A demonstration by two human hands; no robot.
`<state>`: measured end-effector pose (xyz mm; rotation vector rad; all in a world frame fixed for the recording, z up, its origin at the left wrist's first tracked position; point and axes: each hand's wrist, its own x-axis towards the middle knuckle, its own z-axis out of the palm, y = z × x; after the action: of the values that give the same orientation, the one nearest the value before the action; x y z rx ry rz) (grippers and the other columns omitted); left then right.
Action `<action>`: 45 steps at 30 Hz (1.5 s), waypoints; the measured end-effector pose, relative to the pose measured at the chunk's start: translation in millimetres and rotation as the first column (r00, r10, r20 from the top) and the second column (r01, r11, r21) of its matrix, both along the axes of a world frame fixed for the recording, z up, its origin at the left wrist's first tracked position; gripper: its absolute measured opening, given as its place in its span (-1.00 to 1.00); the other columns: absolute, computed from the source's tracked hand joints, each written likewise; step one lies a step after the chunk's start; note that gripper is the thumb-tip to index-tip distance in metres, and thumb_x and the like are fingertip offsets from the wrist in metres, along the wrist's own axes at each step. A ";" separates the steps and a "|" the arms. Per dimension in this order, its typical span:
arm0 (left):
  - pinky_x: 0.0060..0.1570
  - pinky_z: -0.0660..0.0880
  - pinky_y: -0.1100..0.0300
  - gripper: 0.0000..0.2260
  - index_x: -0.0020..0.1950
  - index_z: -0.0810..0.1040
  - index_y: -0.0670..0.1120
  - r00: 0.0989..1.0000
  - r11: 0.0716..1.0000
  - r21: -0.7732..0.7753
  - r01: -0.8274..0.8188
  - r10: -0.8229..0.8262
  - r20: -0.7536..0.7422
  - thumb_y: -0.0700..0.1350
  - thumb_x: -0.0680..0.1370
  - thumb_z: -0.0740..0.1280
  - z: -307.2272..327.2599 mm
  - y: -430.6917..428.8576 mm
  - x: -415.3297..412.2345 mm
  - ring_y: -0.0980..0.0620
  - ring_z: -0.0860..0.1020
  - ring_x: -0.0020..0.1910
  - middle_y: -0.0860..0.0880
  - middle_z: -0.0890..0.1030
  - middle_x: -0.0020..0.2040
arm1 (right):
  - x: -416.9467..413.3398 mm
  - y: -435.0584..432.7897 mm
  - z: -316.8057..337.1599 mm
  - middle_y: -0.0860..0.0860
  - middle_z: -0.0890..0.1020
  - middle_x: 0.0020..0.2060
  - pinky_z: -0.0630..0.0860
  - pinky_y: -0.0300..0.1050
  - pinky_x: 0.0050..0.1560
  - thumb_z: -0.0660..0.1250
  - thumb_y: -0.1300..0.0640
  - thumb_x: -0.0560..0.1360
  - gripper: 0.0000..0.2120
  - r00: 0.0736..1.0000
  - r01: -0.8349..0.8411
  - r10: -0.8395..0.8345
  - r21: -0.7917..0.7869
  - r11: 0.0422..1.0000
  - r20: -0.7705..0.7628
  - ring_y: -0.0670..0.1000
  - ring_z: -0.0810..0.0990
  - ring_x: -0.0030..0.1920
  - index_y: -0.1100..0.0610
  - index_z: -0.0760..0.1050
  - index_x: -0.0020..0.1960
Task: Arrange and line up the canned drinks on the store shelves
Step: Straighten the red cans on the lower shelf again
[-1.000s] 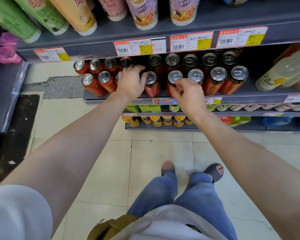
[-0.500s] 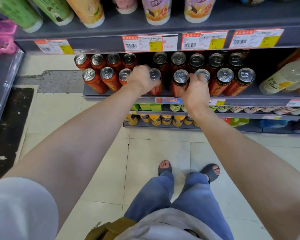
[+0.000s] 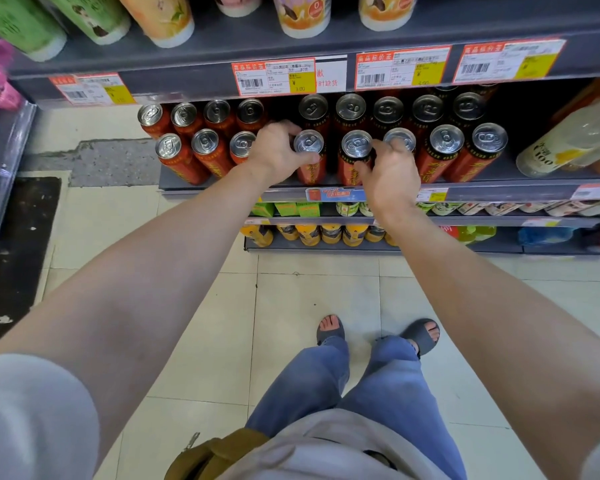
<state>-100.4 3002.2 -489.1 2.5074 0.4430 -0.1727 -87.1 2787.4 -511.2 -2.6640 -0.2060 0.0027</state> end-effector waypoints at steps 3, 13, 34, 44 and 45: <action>0.08 0.45 0.26 -0.48 0.29 0.63 -0.07 0.999 0.999 -0.017 0.031 -0.030 0.012 0.08 0.39 0.62 3.8 -1.2 1.9 0.05 0.62 0.13 -0.01 0.69 0.18 | 1.6 -2.0 -1.0 0.11 0.57 0.18 0.39 -0.07 -0.23 0.42 0.02 0.55 -0.59 1.000 -0.020 0.020 -0.002 1.000 0.009 0.19 0.57 0.16 0.10 0.53 0.36; 0.14 0.58 0.12 -0.48 0.29 0.64 -0.04 0.996 0.994 -0.065 0.089 -0.087 0.028 0.07 0.39 0.62 5.7 -5.2 0.4 0.08 0.62 0.05 0.02 0.68 0.16 | 1.8 -4.1 -3.0 0.12 0.59 0.13 0.42 -0.09 -0.23 0.40 0.02 0.57 -0.61 0.999 -0.031 0.031 0.006 1.000 0.030 0.20 0.59 0.12 0.10 0.53 0.35; 0.24 0.51 0.09 -0.45 0.44 0.51 -0.08 0.979 0.992 0.083 0.092 -0.106 0.174 0.09 0.52 0.50 25.8 3.7 -38.2 -0.02 0.59 0.24 -0.09 0.56 0.34 | -46.6 -5.2 8.0 0.14 0.59 -0.06 0.51 0.00 -0.25 0.31 0.08 0.59 -0.82 0.995 -0.075 0.069 0.081 0.994 0.070 0.23 0.59 -0.07 0.19 0.58 0.06; 0.22 0.49 -0.05 -0.58 0.35 0.57 -0.05 0.990 0.931 0.337 -0.143 0.130 0.059 0.04 0.53 0.46 52.1 70.6 -162.8 -0.18 0.55 0.26 -0.11 0.58 0.30 | -81.3 42.7 41.5 0.17 0.61 0.19 0.56 0.07 0.05 0.32 0.10 0.59 -0.66 0.920 -0.369 0.381 0.126 0.921 -0.093 0.25 0.55 0.20 0.17 0.54 0.33; 0.21 0.49 -0.06 -0.58 0.34 0.57 -0.05 0.988 0.919 0.362 -0.155 0.144 0.059 0.05 0.53 0.45 52.8 75.1 -173.5 -0.20 0.55 0.25 -0.12 0.59 0.29 | -84.4 48.7 45.2 0.18 0.61 0.20 0.57 0.10 0.10 0.32 0.10 0.59 -0.65 0.914 -0.377 0.391 0.136 0.916 -0.106 0.24 0.55 0.22 0.19 0.53 0.34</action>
<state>-273.9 3077.3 -436.3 2.8187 0.7080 0.0127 -171.5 2836.2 -466.1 -2.4561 -0.6643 0.2842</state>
